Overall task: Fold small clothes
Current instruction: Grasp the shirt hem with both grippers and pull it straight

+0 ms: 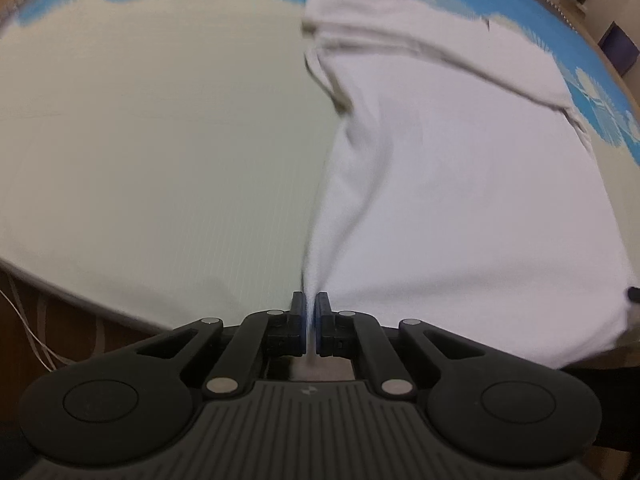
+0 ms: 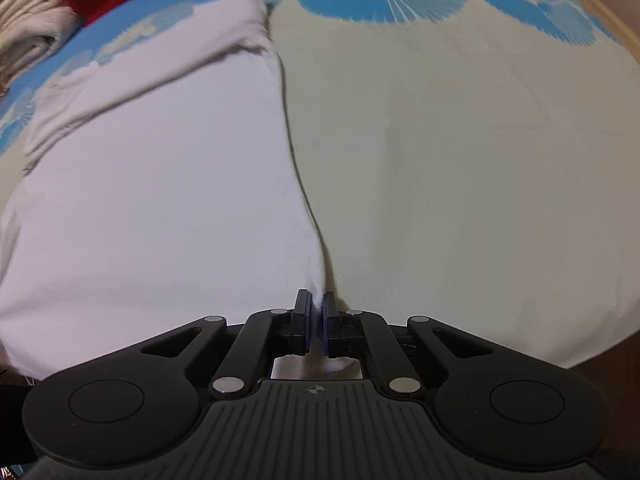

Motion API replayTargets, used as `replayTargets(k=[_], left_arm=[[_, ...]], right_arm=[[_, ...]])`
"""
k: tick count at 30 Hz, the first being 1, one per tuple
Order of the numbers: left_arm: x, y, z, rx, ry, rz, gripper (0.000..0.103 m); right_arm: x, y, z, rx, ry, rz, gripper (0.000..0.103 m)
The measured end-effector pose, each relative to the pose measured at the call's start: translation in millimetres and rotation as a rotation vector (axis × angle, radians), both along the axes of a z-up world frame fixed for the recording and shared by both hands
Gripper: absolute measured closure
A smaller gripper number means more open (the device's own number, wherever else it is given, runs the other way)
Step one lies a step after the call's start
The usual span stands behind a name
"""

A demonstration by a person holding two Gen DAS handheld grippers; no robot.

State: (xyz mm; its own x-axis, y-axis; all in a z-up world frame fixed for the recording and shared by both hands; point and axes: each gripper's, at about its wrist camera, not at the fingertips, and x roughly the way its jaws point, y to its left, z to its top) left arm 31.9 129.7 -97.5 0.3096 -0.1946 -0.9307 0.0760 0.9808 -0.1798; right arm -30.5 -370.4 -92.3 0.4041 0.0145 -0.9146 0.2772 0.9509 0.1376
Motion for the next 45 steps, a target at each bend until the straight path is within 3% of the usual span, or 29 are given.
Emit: replayTargets(k=[9, 11, 13, 18, 27, 39, 45], left_arm=[[-1.1, -0.4, -6.0, 0.011, 0.027, 0.009, 0.089], [0.2, -5.1, -7.3, 0.027, 0.020, -0.012, 0.090], [2.4, -9.2, -7.9, 0.035, 0.006, -0.031, 0.099], [-0.4, -6.7, -0.1, 0.030, -0.027, -0.020, 0.099], [3.0, -12.4, -10.9, 0.045, 0.007, -0.045, 0.097], [2.1, -12.8, -11.3, 0.050, -0.002, -0.050, 0.098], [-1.1, -13.6, -7.5, 0.054, -0.021, -0.053, 0.099]], right_arm=[[-0.4, 8.8, -6.4, -0.041, 0.020, 0.046, 0.092], [-0.9, 12.2, -6.8, -0.059, 0.021, 0.066, 0.092], [0.5, 16.1, -6.3, -0.066, 0.011, 0.081, 0.097], [-5.2, 10.8, 12.8, -0.028, -0.086, 0.048, 0.098], [1.7, 25.7, -7.9, -0.108, 0.014, 0.097, 0.093], [-2.1, 27.1, -6.4, -0.106, -0.009, 0.093, 0.097], [-8.8, 23.9, 5.0, -0.086, -0.092, 0.076, 0.098]])
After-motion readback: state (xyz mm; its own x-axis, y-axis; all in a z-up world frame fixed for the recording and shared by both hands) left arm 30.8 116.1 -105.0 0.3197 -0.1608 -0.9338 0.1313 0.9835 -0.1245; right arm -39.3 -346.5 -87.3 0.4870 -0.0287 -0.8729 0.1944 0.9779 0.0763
